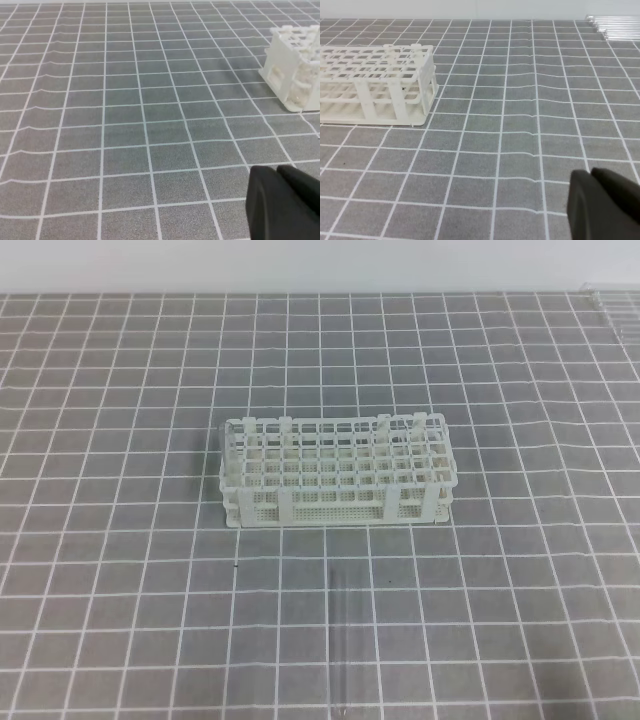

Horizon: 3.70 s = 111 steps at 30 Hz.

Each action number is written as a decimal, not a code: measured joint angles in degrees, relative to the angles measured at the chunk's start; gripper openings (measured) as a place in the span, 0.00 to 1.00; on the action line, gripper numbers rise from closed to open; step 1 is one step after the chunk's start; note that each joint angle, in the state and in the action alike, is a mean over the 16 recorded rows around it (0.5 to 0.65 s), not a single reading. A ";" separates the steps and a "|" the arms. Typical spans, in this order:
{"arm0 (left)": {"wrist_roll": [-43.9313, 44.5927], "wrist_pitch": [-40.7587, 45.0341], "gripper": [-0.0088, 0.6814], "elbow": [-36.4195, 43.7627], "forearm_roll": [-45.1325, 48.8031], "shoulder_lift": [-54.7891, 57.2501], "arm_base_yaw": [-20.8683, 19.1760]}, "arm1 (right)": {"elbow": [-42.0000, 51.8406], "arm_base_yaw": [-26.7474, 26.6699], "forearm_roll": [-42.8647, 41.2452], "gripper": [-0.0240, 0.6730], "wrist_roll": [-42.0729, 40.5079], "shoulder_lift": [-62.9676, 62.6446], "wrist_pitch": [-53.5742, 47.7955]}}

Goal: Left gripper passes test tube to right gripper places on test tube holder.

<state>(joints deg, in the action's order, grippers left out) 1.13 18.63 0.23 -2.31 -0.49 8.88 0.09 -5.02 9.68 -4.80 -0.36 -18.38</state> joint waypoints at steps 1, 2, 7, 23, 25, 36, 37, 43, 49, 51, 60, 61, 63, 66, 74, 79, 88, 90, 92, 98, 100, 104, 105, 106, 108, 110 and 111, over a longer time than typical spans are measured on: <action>0.00 0.02 0.01 -0.02 0.00 0.05 0.00 | 0.00 0.00 0.00 0.03 0.00 0.00 0.00; 0.00 0.03 0.01 -0.03 0.00 0.09 0.00 | 0.00 0.00 0.00 0.03 0.00 0.00 0.00; 0.00 -0.05 0.01 0.05 0.00 -0.13 0.00 | 0.00 0.00 0.00 0.03 0.00 0.00 0.00; 0.01 -0.54 0.01 0.21 0.00 -0.56 -0.01 | 0.00 0.00 0.00 0.03 0.00 0.00 0.00; 0.01 -0.70 0.01 0.25 -0.07 -0.82 -0.01 | 0.00 0.00 0.00 0.03 -0.01 0.00 0.09; 0.01 -5.04 0.01 0.30 -2.49 -0.95 -0.01 | 0.00 0.00 6.71 0.03 -0.05 0.00 7.35; -0.02 -5.95 0.01 0.30 -2.92 -0.95 -0.01 | 0.00 0.00 8.34 0.03 -0.05 0.00 8.50; -1.73 -12.16 0.01 0.16 -6.78 -0.43 -0.01 | 0.00 0.00 20.61 0.03 -0.04 0.00 15.03; -3.86 -16.82 0.01 -0.03 -9.93 0.09 0.00 | 0.00 0.00 30.99 0.03 -0.06 0.00 18.51; -4.79 -17.78 0.01 -0.06 -11.01 0.09 0.00 | 0.00 0.00 32.89 0.03 -0.09 0.00 18.75; -9.76 -15.16 0.01 -1.67 -14.10 0.51 0.00 | -1.48 0.00 35.39 0.03 -0.19 1.72 14.00; -10.40 -14.47 0.01 -2.10 -14.35 0.81 0.00 | -2.05 0.00 35.26 0.03 -0.20 2.39 12.96; -11.64 -12.78 0.01 -3.43 -14.88 2.05 0.00 | -3.50 0.00 34.73 0.03 -0.21 4.10 10.54; -12.90 -8.70 0.01 -6.77 -15.57 5.49 -0.01 | -6.56 0.00 33.34 0.03 -0.21 7.55 6.15; -9.39 6.92 0.01 -19.75 -15.94 21.44 -0.01 | -18.73 0.00 27.04 0.03 -0.23 21.19 -7.27; -2.78 16.96 0.01 -28.34 -18.41 33.58 0.00 | -25.47 0.00 23.41 0.03 -0.95 29.52 -14.74; 11.20 24.42 0.01 -35.30 -30.71 50.42 1.99 | -30.61 0.00 21.70 0.03 -3.18 39.10 -23.33; 13.19 24.33 0.01 -35.79 -33.47 53.61 3.39 | -30.79 0.00 21.55 0.03 -3.77 40.10 -24.37; 14.08 23.82 0.01 -36.38 -35.69 56.96 5.73 | -30.83 0.00 21.46 0.03 -4.20 40.82 -25.14; 9.42 22.06 0.01 -39.81 -34.16 66.94 15.74 | -30.82 0.00 21.06 0.03 -5.60 41.77 -26.83; 6.24 21.85 0.01 -42.01 -31.98 70.40 19.86 | -30.82 0.00 20.90 0.03 -6.04 41.80 -27.01; -0.68 22.54 0.01 -47.94 -26.69 77.29 28.09 | -30.82 0.00 20.55 0.03 -6.76 41.78 -27.06; -2.36 22.97 0.01 -49.67 -25.20 78.99 29.96 | -30.82 0.00 20.49 0.03 -6.93 41.78 -27.06; -4.10 23.43 0.01 -51.50 -23.70 80.80 31.89 | -30.82 0.00 20.42 0.03 -7.09 41.78 -27.06; -6.79 24.72 0.01 -54.93 -20.99 83.93 34.78 | -30.82 0.00 20.26 0.03 -7.42 41.78 -27.06; -9.14 26.12 0.01 -58.32 -18.59 86.79 37.26 | -30.82 0.00 20.10 0.03 -7.66 41.78 -27.06; -10.05 26.82 0.01 -59.91 -17.62 88.07 38.26 | -30.82 0.00 20.02 0.03 -7.69 41.78 -27.07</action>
<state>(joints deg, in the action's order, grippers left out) -8.92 45.45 -59.69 -19.93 87.57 47.14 -30.73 -5.02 29.70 -12.49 41.42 -45.45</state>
